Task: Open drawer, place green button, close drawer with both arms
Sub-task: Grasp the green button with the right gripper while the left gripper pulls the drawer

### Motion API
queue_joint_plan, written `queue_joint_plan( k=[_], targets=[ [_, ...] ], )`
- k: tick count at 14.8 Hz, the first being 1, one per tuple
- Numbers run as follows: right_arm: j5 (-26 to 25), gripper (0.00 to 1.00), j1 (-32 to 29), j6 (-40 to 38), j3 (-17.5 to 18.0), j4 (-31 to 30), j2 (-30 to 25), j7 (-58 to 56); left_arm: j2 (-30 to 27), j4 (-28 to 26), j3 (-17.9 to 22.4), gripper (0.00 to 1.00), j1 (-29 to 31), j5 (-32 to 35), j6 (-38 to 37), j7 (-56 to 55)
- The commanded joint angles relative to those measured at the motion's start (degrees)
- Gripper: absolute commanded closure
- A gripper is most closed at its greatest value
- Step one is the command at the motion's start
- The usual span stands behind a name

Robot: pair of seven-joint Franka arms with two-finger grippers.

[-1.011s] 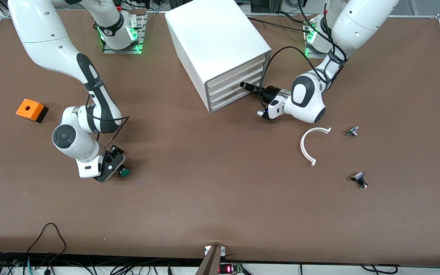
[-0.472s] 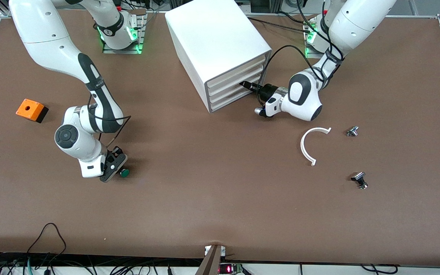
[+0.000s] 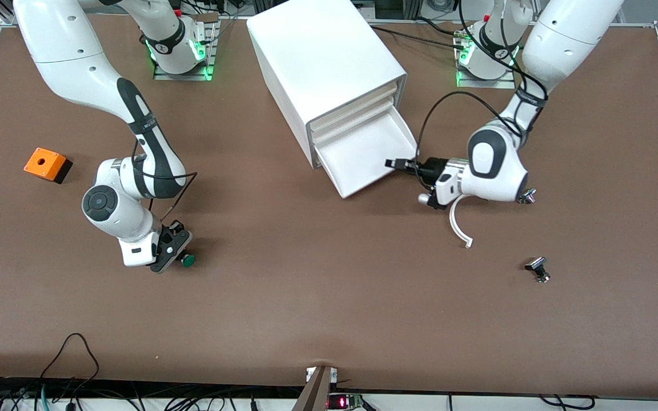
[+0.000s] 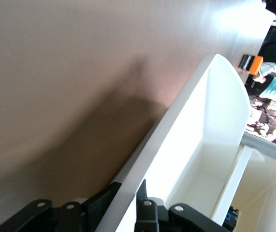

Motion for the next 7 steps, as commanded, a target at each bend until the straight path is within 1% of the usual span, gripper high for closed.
queue_joint_plan(
  k=[1, 2, 3, 5, 6, 7],
  targets=[
    [1.4, 0.75, 0.0, -0.3, 1.1, -0.6, -4.9, -0.7, 0.8, 1.5, 1.5, 0.94, -0.4, 2.5, 4.2, -2.2],
    [1.4, 0.75, 0.0, -0.6, 1.8, -0.6, -6.0, 0.1, 0.7, 1.3, 1.5, 0.38, -0.3, 2.5, 4.2, -2.4],
    [1.7, 0.75, -0.1, -2.0, 2.2, -0.4, -6.8, 1.4, 0.6, 1.1, 1.5, 0.01, -0.3, 2.4, 4.1, -1.6],
    [6.3, 0.75, 0.0, -6.7, 2.3, 1.5, -7.9, 4.4, -0.3, 1.2, 1.5, 0.00, -0.3, 2.1, 4.2, -1.7],
    [8.0, 0.75, 0.1, -7.8, 2.3, 1.9, -8.4, 4.6, -0.4, 1.6, 1.5, 0.00, -0.3, 2.1, 4.3, -1.7],
    [8.3, 0.76, 0.1, -8.6, 2.4, 2.4, -8.7, 4.6, -0.9, 1.7, 1.4, 0.00, -0.3, 2.3, 4.4, -1.6]
  ],
)
